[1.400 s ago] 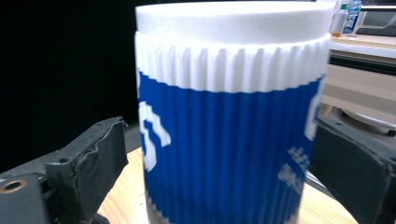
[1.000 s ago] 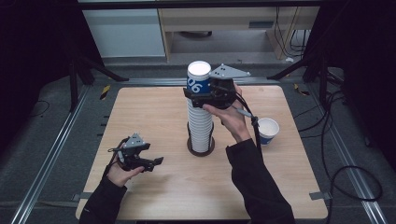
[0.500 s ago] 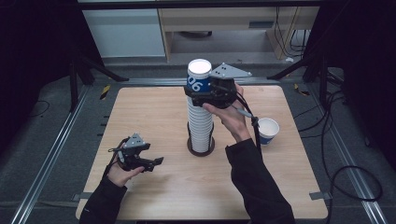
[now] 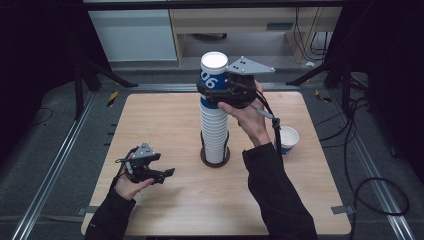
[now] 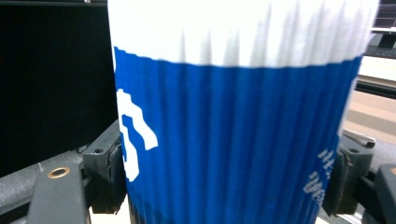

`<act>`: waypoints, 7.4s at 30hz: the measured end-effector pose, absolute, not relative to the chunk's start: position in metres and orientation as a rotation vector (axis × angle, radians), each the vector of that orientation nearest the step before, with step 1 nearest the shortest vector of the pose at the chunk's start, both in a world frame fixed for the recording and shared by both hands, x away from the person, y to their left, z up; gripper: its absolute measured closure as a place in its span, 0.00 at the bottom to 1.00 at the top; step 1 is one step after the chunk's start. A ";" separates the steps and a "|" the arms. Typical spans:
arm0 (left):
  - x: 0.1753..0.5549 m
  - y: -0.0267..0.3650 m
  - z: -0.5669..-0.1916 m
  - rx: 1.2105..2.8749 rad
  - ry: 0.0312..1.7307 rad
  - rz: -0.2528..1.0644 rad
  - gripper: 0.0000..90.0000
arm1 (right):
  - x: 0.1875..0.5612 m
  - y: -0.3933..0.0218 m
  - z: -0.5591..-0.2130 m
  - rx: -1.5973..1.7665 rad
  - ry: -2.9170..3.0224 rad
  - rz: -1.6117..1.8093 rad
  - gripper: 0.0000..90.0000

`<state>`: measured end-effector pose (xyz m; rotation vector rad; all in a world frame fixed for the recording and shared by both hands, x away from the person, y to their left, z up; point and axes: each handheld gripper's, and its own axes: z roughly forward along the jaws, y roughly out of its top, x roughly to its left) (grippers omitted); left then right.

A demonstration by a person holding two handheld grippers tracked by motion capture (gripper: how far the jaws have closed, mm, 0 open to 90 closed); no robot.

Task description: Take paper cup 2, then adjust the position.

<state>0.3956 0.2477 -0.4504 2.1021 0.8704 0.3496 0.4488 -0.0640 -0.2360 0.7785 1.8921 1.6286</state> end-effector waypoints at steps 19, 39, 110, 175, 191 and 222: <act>0.395 0.248 -0.450 2.099 0.870 0.356 0.18 | 0.437 -0.072 -0.199 0.717 1.827 1.642 0.23; 0.394 0.248 -0.448 2.099 0.864 0.361 0.19 | 0.403 -0.132 -0.217 0.734 1.829 1.540 0.23; 0.375 0.223 -0.429 2.146 0.672 0.277 0.21 | 0.379 -0.126 -0.387 0.363 2.513 1.386 0.23; 0.357 0.179 -0.415 2.194 0.430 0.093 0.20 | 0.372 -0.017 -0.435 0.039 2.790 1.052 0.23; 0.357 0.179 -0.415 2.199 0.428 0.099 0.28 | 0.373 -0.011 -0.433 0.053 2.808 1.050 0.22; 0.366 0.210 -0.404 2.047 0.475 0.131 0.28 | 0.381 -0.069 -0.405 0.313 2.646 1.249 0.07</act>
